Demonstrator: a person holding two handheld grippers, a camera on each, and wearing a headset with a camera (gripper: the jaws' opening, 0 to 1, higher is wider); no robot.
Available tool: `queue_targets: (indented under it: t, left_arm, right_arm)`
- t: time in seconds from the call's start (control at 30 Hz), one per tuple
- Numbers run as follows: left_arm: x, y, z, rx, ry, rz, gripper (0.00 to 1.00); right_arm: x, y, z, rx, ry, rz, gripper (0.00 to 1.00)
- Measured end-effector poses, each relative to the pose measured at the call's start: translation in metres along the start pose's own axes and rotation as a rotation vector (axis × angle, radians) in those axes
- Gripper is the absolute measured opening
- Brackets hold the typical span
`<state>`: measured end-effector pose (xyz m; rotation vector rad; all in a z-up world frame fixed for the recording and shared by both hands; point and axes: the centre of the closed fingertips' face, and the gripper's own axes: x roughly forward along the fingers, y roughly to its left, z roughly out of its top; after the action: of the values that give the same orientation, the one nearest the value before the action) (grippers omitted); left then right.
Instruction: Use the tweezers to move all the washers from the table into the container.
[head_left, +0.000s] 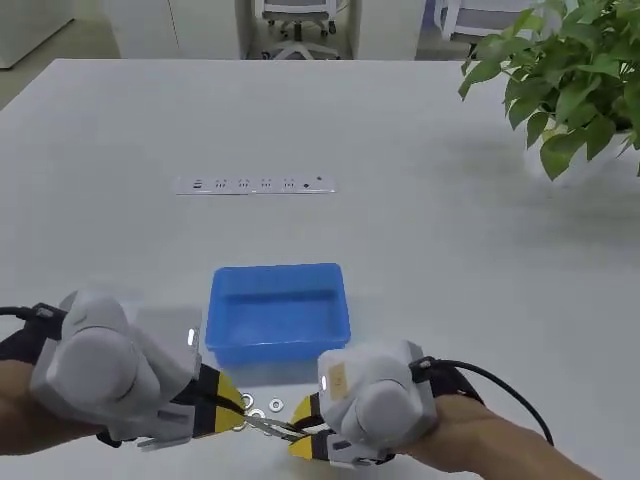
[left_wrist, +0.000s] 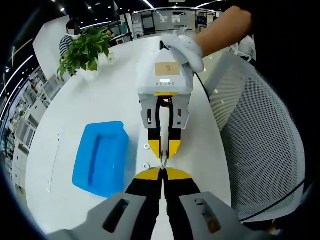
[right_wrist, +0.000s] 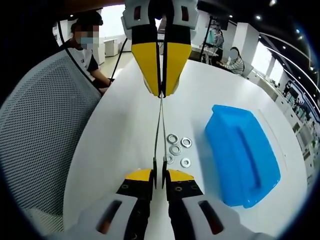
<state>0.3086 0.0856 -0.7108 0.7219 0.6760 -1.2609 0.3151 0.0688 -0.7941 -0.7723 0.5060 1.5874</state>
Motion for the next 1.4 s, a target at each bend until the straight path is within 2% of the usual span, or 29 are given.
queue_targets:
  t: [0.3,0.53,0.9,1.07,1.4]
  left_arm:
    - [-0.007,0.002,0.020,0.029,-0.038,-0.003,0.05]
    - [-0.006,0.000,0.028,0.041,-0.064,-0.015,0.05]
    - [0.005,-0.010,0.032,0.040,-0.091,-0.053,0.05]
    - [0.007,-0.012,0.035,0.025,-0.128,-0.068,0.05]
    - [0.019,-0.015,0.026,0.049,-0.105,-0.091,0.06]
  right_arm:
    - [-0.003,-0.001,0.011,0.039,-0.046,-0.008,0.11]
    - [-0.001,0.003,0.016,0.055,-0.062,0.002,0.11]
    - [0.002,0.014,0.010,0.050,-0.044,0.024,0.11]
    - [0.001,0.014,0.010,0.059,-0.052,0.022,0.11]
    - [0.002,0.014,0.011,0.067,-0.065,0.020,0.11]
